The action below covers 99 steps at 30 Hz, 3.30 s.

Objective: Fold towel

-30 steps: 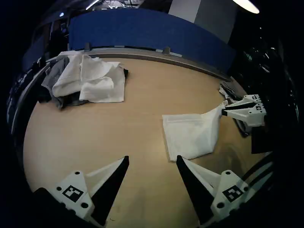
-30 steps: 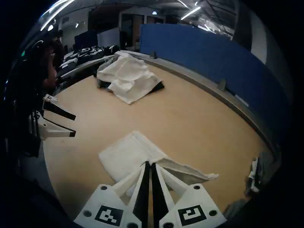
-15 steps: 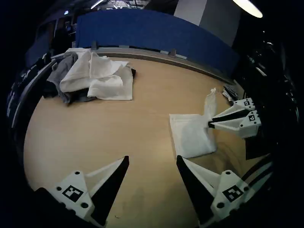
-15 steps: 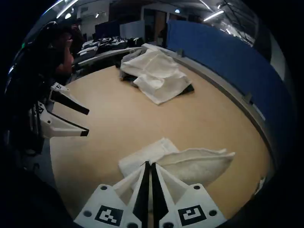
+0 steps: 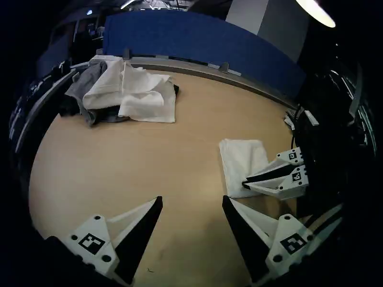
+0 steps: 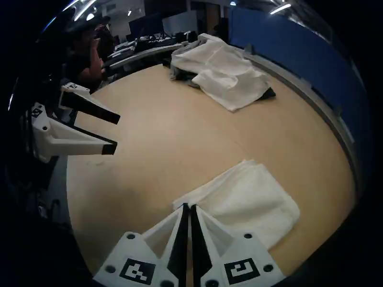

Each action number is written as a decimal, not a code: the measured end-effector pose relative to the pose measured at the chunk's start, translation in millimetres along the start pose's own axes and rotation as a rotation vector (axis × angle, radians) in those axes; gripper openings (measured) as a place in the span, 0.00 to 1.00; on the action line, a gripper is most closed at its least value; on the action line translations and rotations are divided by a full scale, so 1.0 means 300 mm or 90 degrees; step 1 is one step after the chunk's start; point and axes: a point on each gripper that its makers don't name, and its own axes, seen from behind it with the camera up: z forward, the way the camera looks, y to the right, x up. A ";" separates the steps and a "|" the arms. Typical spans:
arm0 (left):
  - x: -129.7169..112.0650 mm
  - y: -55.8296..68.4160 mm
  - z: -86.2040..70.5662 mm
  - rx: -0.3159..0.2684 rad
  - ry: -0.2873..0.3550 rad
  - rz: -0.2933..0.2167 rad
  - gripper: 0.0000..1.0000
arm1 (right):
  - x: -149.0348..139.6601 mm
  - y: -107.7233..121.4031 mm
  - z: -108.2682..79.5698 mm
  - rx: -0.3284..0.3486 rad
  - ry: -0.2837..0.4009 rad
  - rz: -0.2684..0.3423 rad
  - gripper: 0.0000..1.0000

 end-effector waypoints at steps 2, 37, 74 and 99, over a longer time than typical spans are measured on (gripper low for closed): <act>-0.001 -0.002 0.003 0.000 0.000 -0.001 0.93 | 0.000 -0.003 0.004 0.006 0.000 0.006 0.03; 0.030 0.025 0.052 -0.003 -0.005 0.013 0.93 | -0.053 -0.143 -0.041 0.122 0.006 -0.006 0.92; 0.044 0.102 0.061 -0.025 -0.003 0.036 0.93 | -0.212 0.143 -0.244 -0.069 0.034 0.097 1.00; 0.045 0.116 0.071 -0.026 -0.004 0.043 0.93 | -0.350 0.154 -0.195 -0.110 -0.026 0.150 0.54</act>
